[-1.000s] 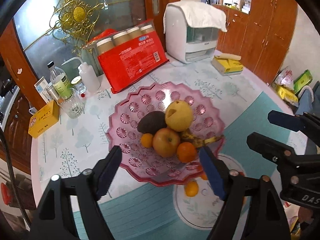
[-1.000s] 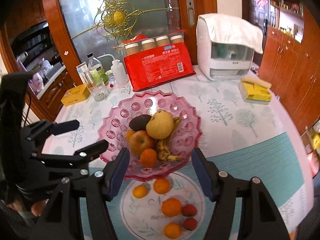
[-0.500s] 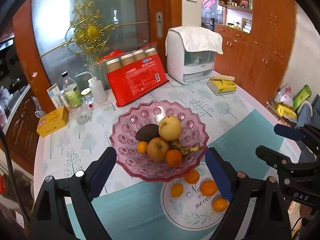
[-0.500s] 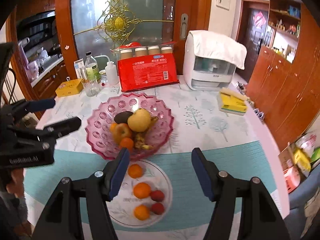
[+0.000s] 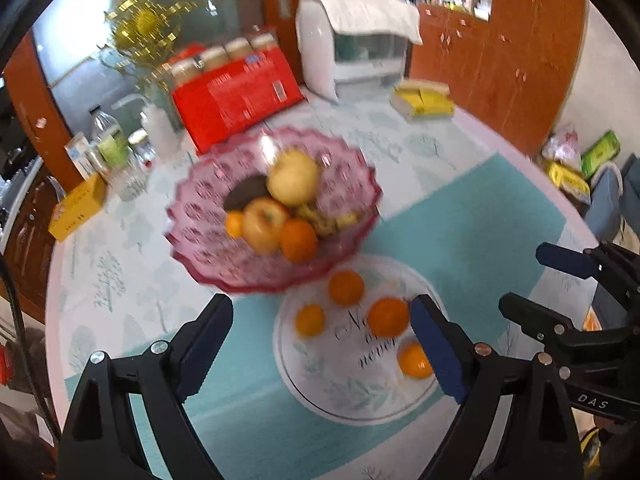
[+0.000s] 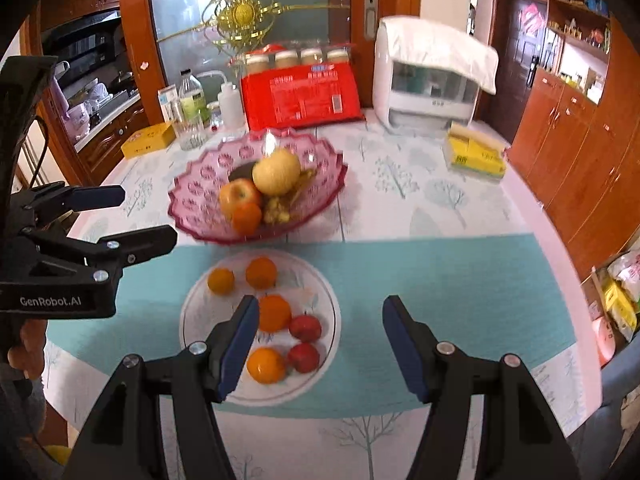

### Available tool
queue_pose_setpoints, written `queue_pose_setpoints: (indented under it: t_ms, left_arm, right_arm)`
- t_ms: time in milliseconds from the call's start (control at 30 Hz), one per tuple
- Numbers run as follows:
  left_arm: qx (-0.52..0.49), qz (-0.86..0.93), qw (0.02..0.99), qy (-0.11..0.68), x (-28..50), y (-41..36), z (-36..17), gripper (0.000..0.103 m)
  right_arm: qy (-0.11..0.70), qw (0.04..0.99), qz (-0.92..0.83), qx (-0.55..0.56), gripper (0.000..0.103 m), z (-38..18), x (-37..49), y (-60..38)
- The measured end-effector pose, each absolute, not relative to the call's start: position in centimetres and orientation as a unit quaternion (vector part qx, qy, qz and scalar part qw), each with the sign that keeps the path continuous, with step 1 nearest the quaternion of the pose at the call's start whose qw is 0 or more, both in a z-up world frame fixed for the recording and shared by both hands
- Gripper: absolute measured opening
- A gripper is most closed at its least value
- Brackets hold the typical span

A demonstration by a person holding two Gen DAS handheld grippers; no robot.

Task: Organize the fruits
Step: 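Move both tools toward the red plums on the white plate, then grasp a red plum with the left tool while the right tool grasps another plum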

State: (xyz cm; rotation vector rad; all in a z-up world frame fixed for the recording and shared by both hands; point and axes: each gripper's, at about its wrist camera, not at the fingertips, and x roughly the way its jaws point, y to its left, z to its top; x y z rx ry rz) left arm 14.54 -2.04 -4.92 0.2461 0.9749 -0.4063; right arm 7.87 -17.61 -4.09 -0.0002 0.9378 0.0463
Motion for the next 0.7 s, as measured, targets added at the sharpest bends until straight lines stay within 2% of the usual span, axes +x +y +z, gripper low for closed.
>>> queue_pose_setpoints:
  t_ms: [133, 200, 700]
  left_arm:
    - [0.116, -0.202, 0.838, 0.494, 14.5, -3.3, -7.8, 0.089]
    - [0.116, -0.211, 0.826, 0.51, 14.4, -4.0, -9.3, 0.089]
    - [0.203, -0.258, 0.791, 0.516, 16.2, -9.3, -12.5, 0.089]
  right_arm:
    - [0.481, 0.876, 0.031, 0.006, 0.047, -7.5, 7.8, -18.4]
    - [0.496, 0.867, 0.039, 0.019, 0.044, -9.0, 7.7, -18.8]
    - [0.529, 0.835, 0.1, 0.11, 0.044, -15.5, 9.6, -19.5]
